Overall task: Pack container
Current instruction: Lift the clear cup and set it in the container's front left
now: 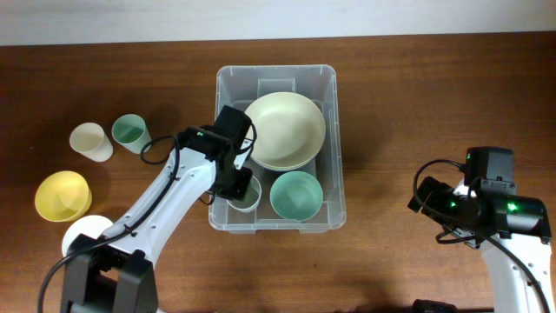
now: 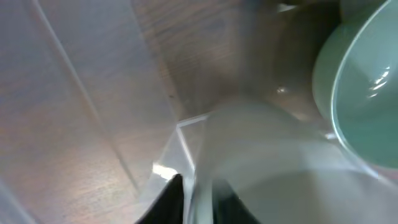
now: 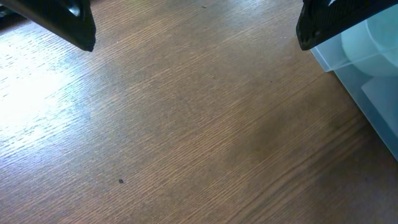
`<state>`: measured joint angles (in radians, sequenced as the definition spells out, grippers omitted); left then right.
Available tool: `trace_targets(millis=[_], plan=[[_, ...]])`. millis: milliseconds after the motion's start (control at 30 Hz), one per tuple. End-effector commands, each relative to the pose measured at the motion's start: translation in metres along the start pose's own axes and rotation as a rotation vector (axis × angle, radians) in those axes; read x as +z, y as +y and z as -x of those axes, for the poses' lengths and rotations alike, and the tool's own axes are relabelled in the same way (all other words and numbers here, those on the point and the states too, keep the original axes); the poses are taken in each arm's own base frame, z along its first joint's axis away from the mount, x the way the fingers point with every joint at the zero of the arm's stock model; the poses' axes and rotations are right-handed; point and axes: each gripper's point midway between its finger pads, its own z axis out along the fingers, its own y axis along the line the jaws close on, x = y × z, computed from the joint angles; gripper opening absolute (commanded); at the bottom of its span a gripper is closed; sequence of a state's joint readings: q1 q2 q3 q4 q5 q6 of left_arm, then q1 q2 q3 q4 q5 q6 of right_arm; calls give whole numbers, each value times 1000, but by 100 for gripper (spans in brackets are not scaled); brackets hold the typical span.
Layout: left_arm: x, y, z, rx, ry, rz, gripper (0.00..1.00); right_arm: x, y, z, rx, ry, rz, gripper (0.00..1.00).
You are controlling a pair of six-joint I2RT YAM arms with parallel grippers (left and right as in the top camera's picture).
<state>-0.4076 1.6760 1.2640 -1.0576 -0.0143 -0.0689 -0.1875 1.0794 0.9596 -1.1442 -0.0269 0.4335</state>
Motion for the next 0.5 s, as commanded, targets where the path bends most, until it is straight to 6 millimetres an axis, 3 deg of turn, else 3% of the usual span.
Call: trace_targets(millis=[0, 67, 333, 467], plan=[[3, 2, -3, 7, 10, 10, 25, -5, 1, 5, -4, -17, 5, 99], [3, 2, -3, 7, 10, 10, 37, -5, 1, 5, -4, -17, 5, 99], [1, 2, -1, 7, 2, 9, 37, -5, 1, 5, -4, -18, 5, 99], [-18, 2, 16, 6, -51, 6, 37, -5, 1, 5, -4, -17, 5, 99]])
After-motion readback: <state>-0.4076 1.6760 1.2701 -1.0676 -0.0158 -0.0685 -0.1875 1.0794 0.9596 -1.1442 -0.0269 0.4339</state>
